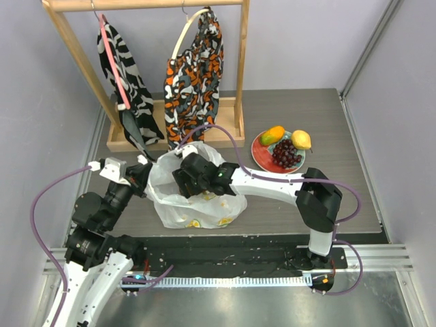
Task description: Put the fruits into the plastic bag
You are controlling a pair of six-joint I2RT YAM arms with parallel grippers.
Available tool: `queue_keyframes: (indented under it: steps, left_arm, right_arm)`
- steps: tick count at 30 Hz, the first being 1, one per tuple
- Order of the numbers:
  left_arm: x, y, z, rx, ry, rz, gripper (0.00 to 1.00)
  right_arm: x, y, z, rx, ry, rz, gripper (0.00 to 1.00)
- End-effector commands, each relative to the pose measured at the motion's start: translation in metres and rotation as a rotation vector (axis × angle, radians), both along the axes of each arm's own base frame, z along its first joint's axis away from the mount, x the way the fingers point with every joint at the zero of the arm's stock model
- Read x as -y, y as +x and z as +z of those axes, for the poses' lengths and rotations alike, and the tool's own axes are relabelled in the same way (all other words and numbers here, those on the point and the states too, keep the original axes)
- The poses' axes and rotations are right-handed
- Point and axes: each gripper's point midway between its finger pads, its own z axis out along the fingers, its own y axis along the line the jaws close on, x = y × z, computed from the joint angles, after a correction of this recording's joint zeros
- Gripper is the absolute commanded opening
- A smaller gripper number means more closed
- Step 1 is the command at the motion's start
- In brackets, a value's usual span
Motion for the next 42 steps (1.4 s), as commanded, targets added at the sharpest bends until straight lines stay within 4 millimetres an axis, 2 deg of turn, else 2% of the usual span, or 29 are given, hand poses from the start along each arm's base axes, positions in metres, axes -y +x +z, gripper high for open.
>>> queue_keyframes:
  steps: [1, 3, 5, 12, 13, 15, 16, 18, 20, 21, 23, 28, 31, 32, 33, 36, 37, 38, 39, 42]
  left_arm:
    - [0.000, -0.004, 0.012, 0.033, -0.023, -0.008, 0.00]
    - [0.000, -0.004, 0.012, 0.035, -0.023, -0.008, 0.00]
    - [0.000, -0.004, 0.012, 0.035, -0.024, -0.005, 0.00]
    - [0.000, -0.004, 0.012, 0.035, -0.023, -0.007, 0.00]
    - [0.000, -0.004, 0.012, 0.036, -0.024, -0.007, 0.00]
    - [0.000, -0.004, 0.012, 0.035, -0.023, -0.007, 0.00]
    - [0.000, -0.004, 0.013, 0.036, -0.024, -0.007, 0.00]
    - [0.000, -0.004, 0.013, 0.037, -0.023, -0.007, 0.00]
    - [0.000, -0.005, 0.012, 0.036, -0.024, -0.010, 0.00]
    - [0.000, -0.004, 0.012, 0.034, -0.024, -0.010, 0.00]
    - [0.001, -0.005, 0.013, 0.036, -0.025, -0.015, 0.00]
    - [0.001, -0.005, 0.013, 0.037, -0.026, -0.015, 0.00]
    - [0.001, -0.005, 0.012, 0.035, -0.026, -0.013, 0.00]
    - [0.001, -0.005, 0.013, 0.038, -0.027, -0.013, 0.00]
    - [0.001, -0.005, 0.013, 0.037, -0.027, -0.013, 0.00]
    - [0.001, -0.005, 0.013, 0.037, -0.027, -0.012, 0.00]
    - [0.001, -0.005, 0.012, 0.035, -0.026, -0.012, 0.00]
    - [0.000, -0.005, 0.012, 0.035, -0.026, -0.010, 0.00]
    - [0.001, -0.005, 0.012, 0.035, -0.026, -0.012, 0.00]
    - [0.001, -0.005, 0.013, 0.037, -0.027, -0.013, 0.00]
  right_arm:
    - [-0.014, 0.003, 0.045, 0.050, 0.107, 0.014, 0.73]
    - [-0.013, 0.003, 0.048, 0.056, 0.114, 0.018, 0.81]
    - [-0.014, 0.004, 0.052, 0.063, 0.126, 0.015, 0.84]
    - [-0.015, 0.008, 0.065, 0.090, 0.179, -0.007, 0.84]
    - [-0.017, 0.009, 0.077, 0.108, 0.216, -0.013, 0.84]
    - [-0.016, 0.008, 0.085, 0.120, 0.252, -0.011, 0.84]
    - [-0.018, 0.009, 0.103, 0.146, 0.310, -0.009, 0.84]
    - [-0.018, 0.005, 0.115, 0.160, 0.354, 0.003, 0.83]
    - [-0.019, 0.004, 0.136, 0.193, 0.423, 0.017, 0.81]
    - [-0.019, 0.001, 0.137, 0.192, 0.436, 0.029, 0.81]
    - [-0.020, 0.001, 0.156, 0.221, 0.499, 0.032, 0.78]
    - [-0.013, 0.001, 0.171, 0.250, 0.552, 0.027, 0.75]
    - [-0.004, 0.000, 0.183, 0.272, 0.575, 0.013, 0.73]
    - [-0.001, 0.000, 0.182, 0.274, 0.570, 0.008, 0.73]
    - [0.006, -0.002, 0.193, 0.289, 0.589, 0.001, 0.72]
    - [0.021, -0.002, 0.199, 0.320, 0.587, -0.025, 0.71]
    - [0.031, -0.003, 0.213, 0.347, 0.604, -0.043, 0.71]
    - [0.038, -0.002, 0.214, 0.359, 0.598, -0.054, 0.71]
    - [0.047, -0.005, 0.224, 0.375, 0.608, -0.064, 0.71]
    - [0.071, 0.003, 0.226, 0.413, 0.562, -0.136, 0.71]
